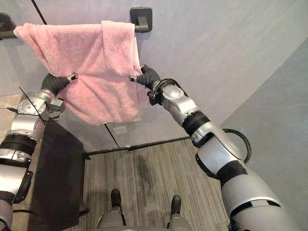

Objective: Organize washtable

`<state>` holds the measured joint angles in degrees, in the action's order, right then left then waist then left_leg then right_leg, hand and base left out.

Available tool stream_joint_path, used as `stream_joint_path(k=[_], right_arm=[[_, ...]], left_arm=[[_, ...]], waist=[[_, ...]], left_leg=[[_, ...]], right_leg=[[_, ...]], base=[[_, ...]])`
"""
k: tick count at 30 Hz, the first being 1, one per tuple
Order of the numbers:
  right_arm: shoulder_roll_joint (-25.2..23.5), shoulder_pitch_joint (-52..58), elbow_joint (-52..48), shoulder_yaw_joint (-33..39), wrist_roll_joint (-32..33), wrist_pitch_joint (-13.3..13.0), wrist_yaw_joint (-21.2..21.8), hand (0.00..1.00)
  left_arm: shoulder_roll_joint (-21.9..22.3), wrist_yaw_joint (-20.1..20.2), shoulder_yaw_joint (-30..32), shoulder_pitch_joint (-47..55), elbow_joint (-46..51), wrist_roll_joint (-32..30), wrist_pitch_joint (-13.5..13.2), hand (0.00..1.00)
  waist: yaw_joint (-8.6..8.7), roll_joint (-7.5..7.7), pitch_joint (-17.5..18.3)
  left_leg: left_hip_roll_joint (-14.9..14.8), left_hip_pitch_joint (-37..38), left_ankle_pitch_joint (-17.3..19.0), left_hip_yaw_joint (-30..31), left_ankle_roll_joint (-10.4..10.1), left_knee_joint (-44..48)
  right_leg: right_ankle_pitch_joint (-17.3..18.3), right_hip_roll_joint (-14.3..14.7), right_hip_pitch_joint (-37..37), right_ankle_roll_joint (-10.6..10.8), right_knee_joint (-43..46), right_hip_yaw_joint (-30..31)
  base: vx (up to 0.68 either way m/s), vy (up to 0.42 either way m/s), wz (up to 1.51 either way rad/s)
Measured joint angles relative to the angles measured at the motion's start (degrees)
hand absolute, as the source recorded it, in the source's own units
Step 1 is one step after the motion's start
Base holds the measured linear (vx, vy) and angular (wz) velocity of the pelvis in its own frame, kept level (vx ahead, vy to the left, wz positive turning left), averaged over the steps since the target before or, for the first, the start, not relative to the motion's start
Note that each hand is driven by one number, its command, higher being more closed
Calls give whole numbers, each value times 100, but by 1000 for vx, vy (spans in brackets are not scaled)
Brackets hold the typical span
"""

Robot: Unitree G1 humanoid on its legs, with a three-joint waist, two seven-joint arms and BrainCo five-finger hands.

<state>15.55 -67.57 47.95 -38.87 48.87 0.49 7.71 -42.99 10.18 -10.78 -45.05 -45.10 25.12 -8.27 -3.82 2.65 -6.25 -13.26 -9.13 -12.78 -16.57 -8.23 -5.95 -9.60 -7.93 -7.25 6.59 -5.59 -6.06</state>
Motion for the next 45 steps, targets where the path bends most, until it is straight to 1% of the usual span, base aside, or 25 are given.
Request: stream_joint_path(k=[1, 2, 4, 7, 11, 14, 16, 17, 20, 22, 24, 26, 29, 32, 34, 36, 37, 39, 40, 41, 43, 45], right_arm=[[-13, 0, 2, 0, 0, 0, 0, 100], [-13, 0, 11, 0, 0, 0, 0, 0], [-12, 0, 20, 2, 0, 0, -1, 0], [5, 2, 183, 19, 4, 0, -11, 0], [147, 48, 246, 103, 12, -1, -28, 0], [372, 198, 245, 276, 38, -2, -169, 0], [677, 335, 243, 309, 134, -3, -260, 0], [845, 436, 243, 375, 143, -2, -286, 0], [1123, 598, 237, 504, 230, -3, -305, 0], [1222, 641, 206, 530, 236, -3, -297, 0], [1300, 699, 196, 704, 238, -4, -297, 0], [1420, 761, -4, 747, 238, -5, -295, 0], [1495, 868, -234, 770, 237, -15, -284, 0], [1534, 1042, -283, 1052, 233, -15, -293, 0], [1584, 1205, -518, 1346, 223, -18, -367, 0], [1665, 1349, -908, 1703, 214, -34, -423, 0], [1716, 1393, -1134, 1941, 175, -87, -471, 0], [1756, 1471, -1529, 2425, 82, -331, -632, 0], [1759, 1497, -1610, 2527, 55, -401, -659, 0], [1765, 1539, -1769, 2664, 43, -471, -716, 0], [1740, 1736, -2431, 2929, -27, -702, -987, 0], [1734, 1839, -2873, 3113, -88, -791, -1111, 0]], left_arm=[[15, 0, 51, -4, -37, 2, 28, 0], [15, 0, 95, -7, -111, 3, 37, 0], [14, -1, 256, -9, -203, 6, 63, 0], [7, -2, 263, -19, -293, 21, 89, 0], [-21, -16, 262, -18, -340, 256, 115, 0], [-157, -125, 263, 50, -357, 573, 160, 0], [-385, -252, 267, 239, -300, 731, 162, 0], [-512, -296, 292, 397, -156, 833, 162, 0], [-646, -298, 483, 701, 161, 1103, 151, 0], [-702, -275, 489, 839, 349, 1276, 141, 0], [-705, -263, 493, 972, 545, 1459, 117, 0], [-712, -246, 523, 1056, 649, 1496, 97, 0], [-761, -162, 770, 1160, 695, 1587, 51, 0], [-881, -161, 930, 1254, 852, 1586, 19, 0], [-941, -187, 1099, 1257, 861, 1583, 14, 0], [-944, -329, 1512, 1257, 856, 1572, -10, 0], [-945, -511, 1840, 1256, 850, 1569, -60, 0], [-948, -925, 2449, 1255, 823, 1570, -200, 0], [-952, -1019, 2555, 1255, 821, 1570, -235, 0], [-955, -1199, 2735, 1254, 822, 1532, -275, 0], [-954, -1752, 3267, 1254, 860, 1297, -405, 0], [-949, -1950, 3529, 1257, 1013, 1227, -421, 0]], waist=[[1, 4, 1], [3, 12, 5], [12, 28, 9], [-6, 39, 13], [1, 39, 13], [3, 39, 13], [0, 39, 13], [-4, 39, 13], [-1, 38, 12], [1, 37, 12], [8, 34, 10], [-6, 30, 8], [-3, 27, 6], [-21, 17, 0], [-16, 5, -1], [-7, -8, -2], [-1, -24, 0], [26, -64, 14], [22, -76, 22], [19, -96, 33], [9, -158, 78], [4, -206, 116]], left_leg=[[0, 0, -1, 0, 1, 0], [0, 0, -1, -1, 1, 0], [-1, 0, -2, -1, 3, 0], [0, 0, -1, 2, 2, 0], [0, 0, 1, 16, -1, 0], [1, -4, 2, 49, -2, 0], [1, -11, 3, 59, -3, 0], [0, -16, 3, 70, -3, 0], [1, -21, 3, 81, -2, 0], [1, -21, 3, 83, -2, 0], [2, -20, 5, 102, -5, 0], [3, -20, 6, 130, -5, 0], [9, -20, 8, 160, -5, 1], [17, -20, 10, 167, -3, 1], [20, -19, 10, 194, -3, 1], [21, -19, 10, 204, -3, 1], [21, -19, 10, 210, -3, 2], [33, 23, 9, 221, -4, 6], [34, 38, 9, 221, -5, 7], [34, 64, 19, 222, -17, 9], [33, 127, 70, 231, -80, 20], [29, 123, 88, 234, -86, 4]], right_leg=[[0, 1, 0, 0, 0, 0], [0, 1, 0, 0, 0, 0], [0, 1, -1, 0, 0, 0], [0, 0, 1, 0, 0, -3], [2, -1, 5, 1, 0, -10], [7, -2, 8, 1, -1, -19], [25, -3, 7, -17, -1, -29], [29, -3, 10, -14, -1, -41], [34, -4, 19, -16, -2, -65], [34, -5, 25, -16, -2, -72], [41, -6, 62, -17, -3, -126], [47, -6, 85, -17, -4, -154], [58, -10, 109, -14, -5, -184], [59, -18, 119, -15, -6, -195], [62, -20, 142, -12, -7, -226], [64, -21, 149, -12, -13, -237], [64, -21, 154, -12, -18, -245], [73, -20, 201, 0, -17, -258], [81, -21, 217, 10, -20, -258], [95, -21, 244, 15, -22, -262], [153, -20, 312, 6, -25, -280], [159, -27, 313, 0, -27, -288]], base=[[0, 0, 0], [0, 0, 0], [0, 0, 0], [0, 0, 0], [0, 0, 0], [0, 0, 0], [0, 0, 0], [0, 0, 4], [0, 0, 1], [0, 0, 3], [-7, -9, 9], [-20, -26, 9], [-27, -31, 6], [-7, -10, 2], [-21, -31, 7], [-8, -11, 2], [0, 0, 0], [-7, -18, 1], [0, 0, 0], [0, 0, 0], [6, -33, 3], [4, -18, 2]])
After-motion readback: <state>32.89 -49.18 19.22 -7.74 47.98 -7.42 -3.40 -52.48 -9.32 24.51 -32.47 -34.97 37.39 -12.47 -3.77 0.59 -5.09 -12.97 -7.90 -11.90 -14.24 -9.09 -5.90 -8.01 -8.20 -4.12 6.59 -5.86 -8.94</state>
